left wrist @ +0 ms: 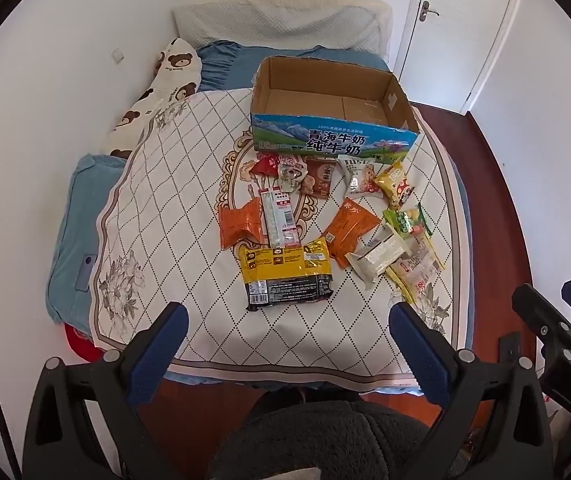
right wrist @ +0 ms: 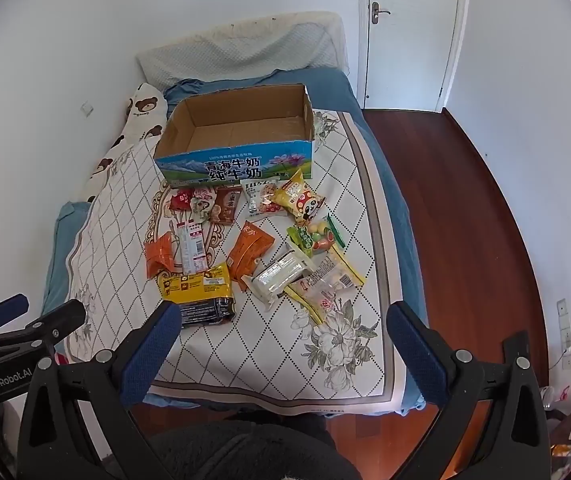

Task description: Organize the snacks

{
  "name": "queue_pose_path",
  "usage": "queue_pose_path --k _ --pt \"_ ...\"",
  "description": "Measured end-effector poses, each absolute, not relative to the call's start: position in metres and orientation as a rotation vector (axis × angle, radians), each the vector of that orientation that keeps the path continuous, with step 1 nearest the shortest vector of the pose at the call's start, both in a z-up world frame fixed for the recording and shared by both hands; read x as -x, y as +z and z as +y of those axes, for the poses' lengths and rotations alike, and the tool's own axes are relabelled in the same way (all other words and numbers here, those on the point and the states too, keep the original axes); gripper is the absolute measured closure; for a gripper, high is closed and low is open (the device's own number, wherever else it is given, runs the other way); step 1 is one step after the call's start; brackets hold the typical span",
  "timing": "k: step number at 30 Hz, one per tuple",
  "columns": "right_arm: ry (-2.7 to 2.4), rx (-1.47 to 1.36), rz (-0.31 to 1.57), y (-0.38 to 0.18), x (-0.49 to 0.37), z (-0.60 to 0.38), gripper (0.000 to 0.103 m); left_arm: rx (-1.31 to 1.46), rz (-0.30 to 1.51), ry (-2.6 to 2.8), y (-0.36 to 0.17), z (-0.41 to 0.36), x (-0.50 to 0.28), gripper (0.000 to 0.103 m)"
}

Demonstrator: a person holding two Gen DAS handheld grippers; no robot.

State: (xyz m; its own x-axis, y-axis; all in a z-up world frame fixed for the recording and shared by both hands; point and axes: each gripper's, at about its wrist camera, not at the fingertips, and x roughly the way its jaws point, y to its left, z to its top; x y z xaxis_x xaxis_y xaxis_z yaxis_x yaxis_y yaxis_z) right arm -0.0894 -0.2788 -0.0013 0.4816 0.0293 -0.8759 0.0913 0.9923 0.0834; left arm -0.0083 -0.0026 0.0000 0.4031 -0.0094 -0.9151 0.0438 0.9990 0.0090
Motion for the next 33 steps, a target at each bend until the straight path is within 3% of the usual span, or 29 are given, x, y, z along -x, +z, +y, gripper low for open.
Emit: queue_pose_path --k 33 --pt "-0.027 -0.125 1.046 0.007 0.095 -0.266 0.000 -0.051 1.137 -0.031 0.010 0.007 0.014 0.000"
